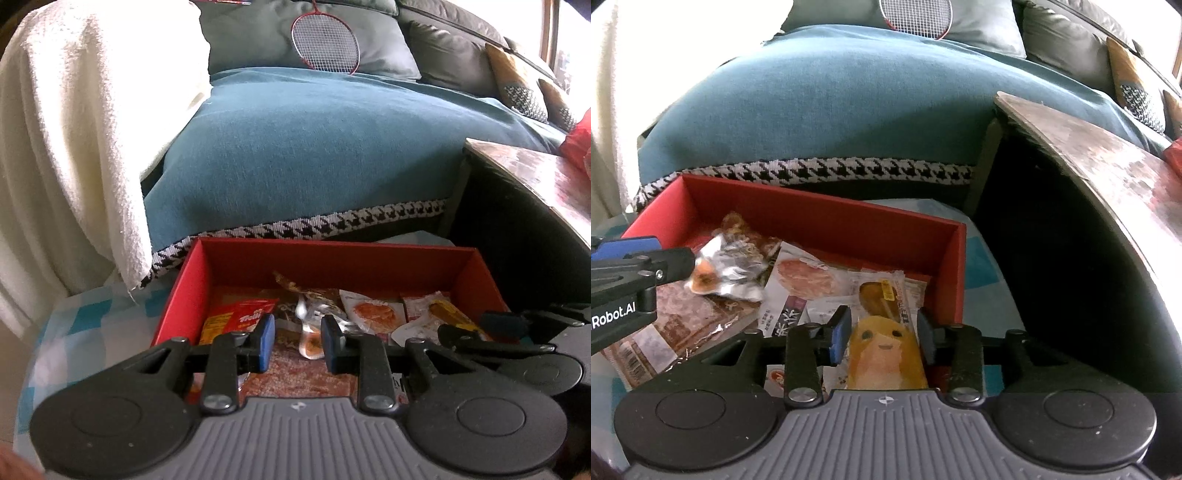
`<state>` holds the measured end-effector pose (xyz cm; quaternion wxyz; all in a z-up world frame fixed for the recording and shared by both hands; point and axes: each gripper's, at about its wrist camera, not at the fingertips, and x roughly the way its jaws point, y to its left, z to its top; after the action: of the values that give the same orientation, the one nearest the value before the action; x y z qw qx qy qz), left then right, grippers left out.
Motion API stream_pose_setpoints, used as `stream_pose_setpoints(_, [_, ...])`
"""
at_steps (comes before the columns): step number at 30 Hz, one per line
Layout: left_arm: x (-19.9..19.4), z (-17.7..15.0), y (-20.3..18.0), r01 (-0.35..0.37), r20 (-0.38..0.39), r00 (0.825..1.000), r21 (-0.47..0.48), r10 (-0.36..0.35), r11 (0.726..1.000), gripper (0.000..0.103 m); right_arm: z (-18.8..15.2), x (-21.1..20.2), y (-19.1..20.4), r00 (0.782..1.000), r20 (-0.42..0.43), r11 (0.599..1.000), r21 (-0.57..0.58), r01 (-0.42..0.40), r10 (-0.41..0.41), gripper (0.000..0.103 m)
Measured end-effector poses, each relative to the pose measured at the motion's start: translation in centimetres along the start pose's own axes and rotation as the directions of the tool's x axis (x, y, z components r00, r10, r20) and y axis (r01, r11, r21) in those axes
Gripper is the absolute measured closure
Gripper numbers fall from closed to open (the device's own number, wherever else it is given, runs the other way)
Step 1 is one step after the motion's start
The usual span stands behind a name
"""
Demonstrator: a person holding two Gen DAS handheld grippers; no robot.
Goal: Organize snacks
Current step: 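Lower both packets into the red box and open both tools, then withdraw both open tools up from the red box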
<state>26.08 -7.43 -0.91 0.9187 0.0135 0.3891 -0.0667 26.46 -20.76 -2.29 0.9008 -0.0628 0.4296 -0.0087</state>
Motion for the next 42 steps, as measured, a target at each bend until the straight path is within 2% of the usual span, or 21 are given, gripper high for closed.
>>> stream_pose_setpoints(5, [-0.8,0.0,0.1,-0.004,0.008,1.0,0.005,0.004,1.0,0.08,0.1,-0.8,-0.1,1.0,0.006,1.0,0.0,0.008,-0.008,0.052])
stream_pose_setpoints(8, [-1.9,0.1,0.2,-0.001,0.015,1.0,0.013,0.001,1.0,0.061,0.1,-2.1,-0.2,1.0,0.019,1.0,0.004,0.007,-0.007,0.043])
stream_pose_setpoints(10, [-3.0,0.1,0.4,0.011,0.044,0.999,0.013,-0.012,1.0,0.037,0.0,-3.3,-0.3,0.999,0.033,1.0,0.01,-0.005,0.005,0.038])
stream_pose_setpoints(12, [-4.3,0.1,0.5,0.02,0.078,0.997,0.011,-0.021,1.0,0.031,-0.2,-4.4,-0.2,0.999,0.043,1.0,0.009,-0.007,0.006,0.038])
stream_pose_setpoints(14, [-5.7,0.1,0.6,0.025,0.107,0.994,0.013,-0.026,1.0,0.03,-0.5,-5.6,-0.2,0.998,0.055,1.0,0.013,-0.009,0.008,0.036])
stream_pose_setpoints(16, [-7.1,0.0,0.6,0.034,0.122,0.992,0.02,-0.036,0.999,0.022,-0.9,-6.8,-0.3,0.998,0.062,1.0,0.023,-0.016,0.015,0.035])
stream_pose_setpoints(21, [-10.1,-1.3,0.7,0.05,0.152,0.987,0.04,-0.055,0.998,0.012,-2.5,-10.3,0.1,0.996,0.086,0.999,0.035,-0.028,0.025,0.035])
stream_pose_setpoints(25, [-12.0,-2.7,0.9,0.047,0.151,0.987,0.053,-0.055,0.997,0.011,-4.1,-13.1,0.2,0.994,0.103,0.998,0.055,-0.033,0.028,0.029])
stream_pose_setpoints(33, [-15.1,-6.7,1.7,0.049,0.099,0.994,0.042,-0.053,0.998,0.01,-7.9,-17.9,1.6,0.989,0.147,0.999,0.049,0.015,-0.022,0.029])
stream_pose_setpoints(42, [-17.1,-10.6,1.7,0.033,0.043,0.998,0.05,-0.035,0.998,0.01,-10.4,-20.6,2.3,0.984,0.178,0.997,0.073,0.009,-0.022,0.026])
